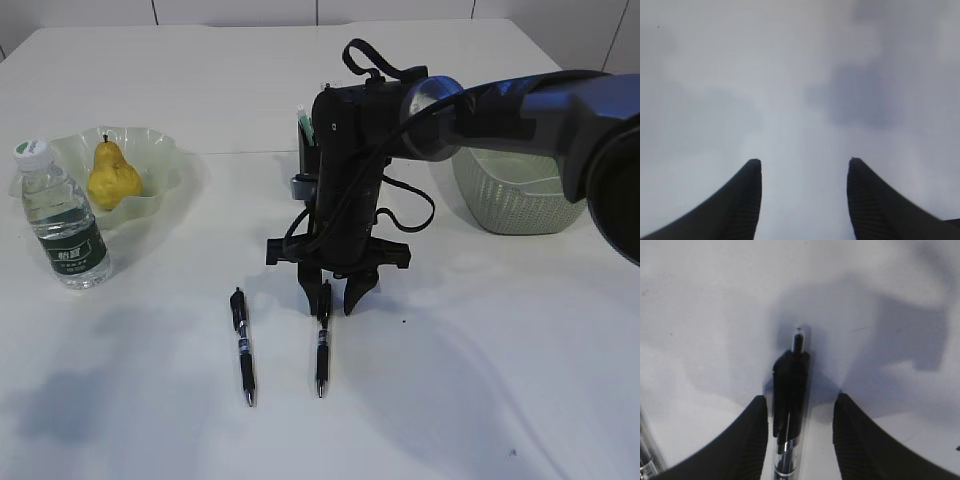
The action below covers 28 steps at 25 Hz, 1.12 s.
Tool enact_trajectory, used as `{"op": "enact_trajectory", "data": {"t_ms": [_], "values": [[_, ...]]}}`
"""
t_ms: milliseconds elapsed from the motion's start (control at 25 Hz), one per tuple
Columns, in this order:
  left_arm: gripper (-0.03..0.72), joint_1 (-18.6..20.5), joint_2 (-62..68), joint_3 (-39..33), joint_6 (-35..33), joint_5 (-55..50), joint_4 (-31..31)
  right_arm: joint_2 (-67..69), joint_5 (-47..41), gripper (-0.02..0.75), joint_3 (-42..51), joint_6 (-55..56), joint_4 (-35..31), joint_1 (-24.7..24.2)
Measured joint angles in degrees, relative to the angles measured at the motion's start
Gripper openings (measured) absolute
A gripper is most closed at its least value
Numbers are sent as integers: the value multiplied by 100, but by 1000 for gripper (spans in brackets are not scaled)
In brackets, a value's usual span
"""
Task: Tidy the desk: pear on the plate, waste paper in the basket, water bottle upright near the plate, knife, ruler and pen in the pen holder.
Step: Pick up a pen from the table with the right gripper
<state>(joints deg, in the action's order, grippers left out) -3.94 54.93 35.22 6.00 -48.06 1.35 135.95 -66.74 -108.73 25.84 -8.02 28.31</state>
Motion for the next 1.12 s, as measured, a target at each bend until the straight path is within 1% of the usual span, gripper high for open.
{"op": "enact_trajectory", "data": {"t_ms": [1120], "values": [[384, 0, 0, 0, 0, -5, 0, 30, 10, 351, -9, 41, -21, 0]]}}
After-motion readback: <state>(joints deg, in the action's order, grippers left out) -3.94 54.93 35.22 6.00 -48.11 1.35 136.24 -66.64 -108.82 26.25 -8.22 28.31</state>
